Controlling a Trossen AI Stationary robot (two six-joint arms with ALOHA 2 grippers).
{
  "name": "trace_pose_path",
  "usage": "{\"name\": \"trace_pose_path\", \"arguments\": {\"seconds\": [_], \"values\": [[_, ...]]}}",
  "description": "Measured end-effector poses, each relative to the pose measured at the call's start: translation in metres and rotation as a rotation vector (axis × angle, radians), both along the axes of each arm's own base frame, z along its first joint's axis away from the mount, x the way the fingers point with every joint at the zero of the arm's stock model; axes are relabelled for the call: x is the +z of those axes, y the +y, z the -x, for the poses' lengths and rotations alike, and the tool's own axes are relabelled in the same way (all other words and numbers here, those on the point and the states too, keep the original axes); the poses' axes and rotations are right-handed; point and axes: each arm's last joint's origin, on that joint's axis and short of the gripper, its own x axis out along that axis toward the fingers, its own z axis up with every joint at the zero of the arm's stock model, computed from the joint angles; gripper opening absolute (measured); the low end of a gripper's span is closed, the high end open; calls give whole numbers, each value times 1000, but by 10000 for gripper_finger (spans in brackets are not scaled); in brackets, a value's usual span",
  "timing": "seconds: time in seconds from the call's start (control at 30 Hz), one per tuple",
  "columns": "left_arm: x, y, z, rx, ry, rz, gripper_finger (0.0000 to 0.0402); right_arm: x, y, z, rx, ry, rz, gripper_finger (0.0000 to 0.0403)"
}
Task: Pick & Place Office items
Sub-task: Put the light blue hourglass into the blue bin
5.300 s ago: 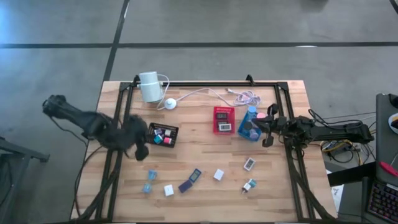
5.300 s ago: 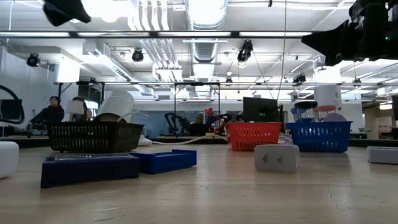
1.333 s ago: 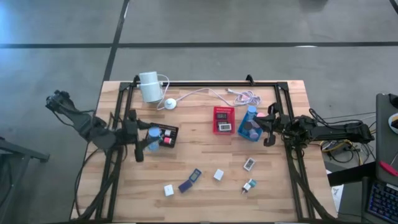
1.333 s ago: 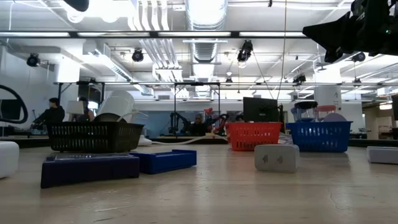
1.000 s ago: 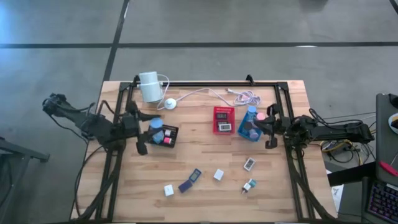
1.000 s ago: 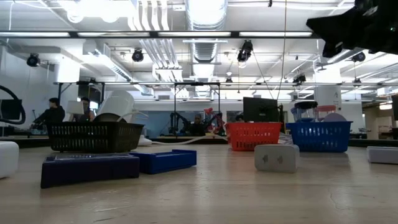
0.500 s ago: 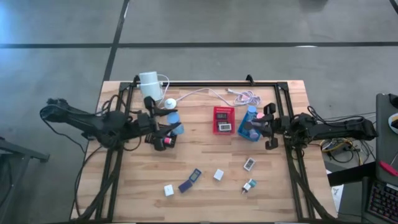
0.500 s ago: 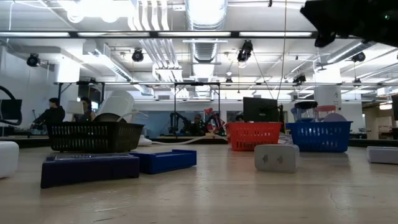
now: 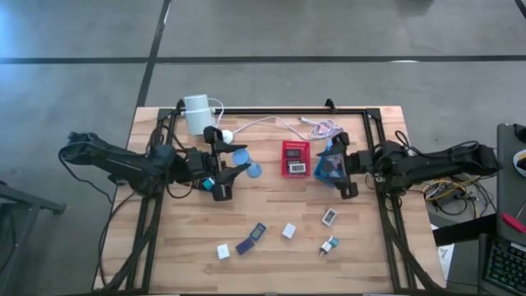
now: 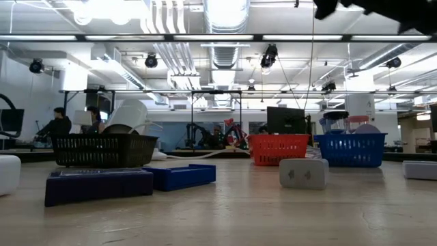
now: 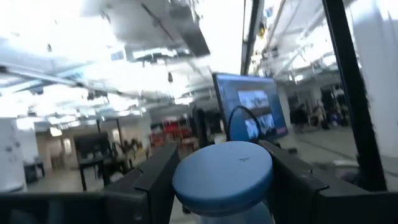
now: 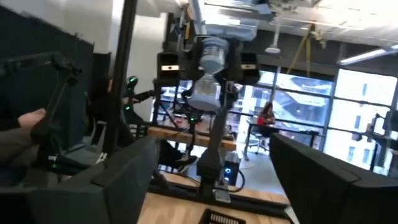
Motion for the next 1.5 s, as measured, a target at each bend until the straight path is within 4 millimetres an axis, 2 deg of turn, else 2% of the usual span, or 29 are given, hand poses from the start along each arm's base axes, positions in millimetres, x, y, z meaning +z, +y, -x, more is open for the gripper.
{"name": "trace_pose_path", "arguments": {"seconds": [0.13, 0.4, 0.67, 0.97, 1.07, 1.23, 1.5], "values": [[1, -1, -5, 15, -97, -3, 196, 17, 2, -26, -13, -3, 102, 329], [6, 7, -6, 84, -232, 60, 196, 49, 9, -85, -202, -62, 314, 327], [13, 13, -1, 93, -324, 103, 196, 65, 9, -144, -336, -43, 351, 327], [11, 14, -3, 94, -394, 125, 196, 73, 7, -187, -487, -42, 310, 327], [10, 15, -5, 142, -385, 115, 196, 71, 7, -190, -504, -32, 303, 327], [10, 14, -5, 113, -396, 109, 196, 70, 6, -179, -508, -84, 284, 327], [10, 16, -8, 60, -369, 4, 196, 65, 7, -167, -320, -217, 191, 327]]}}
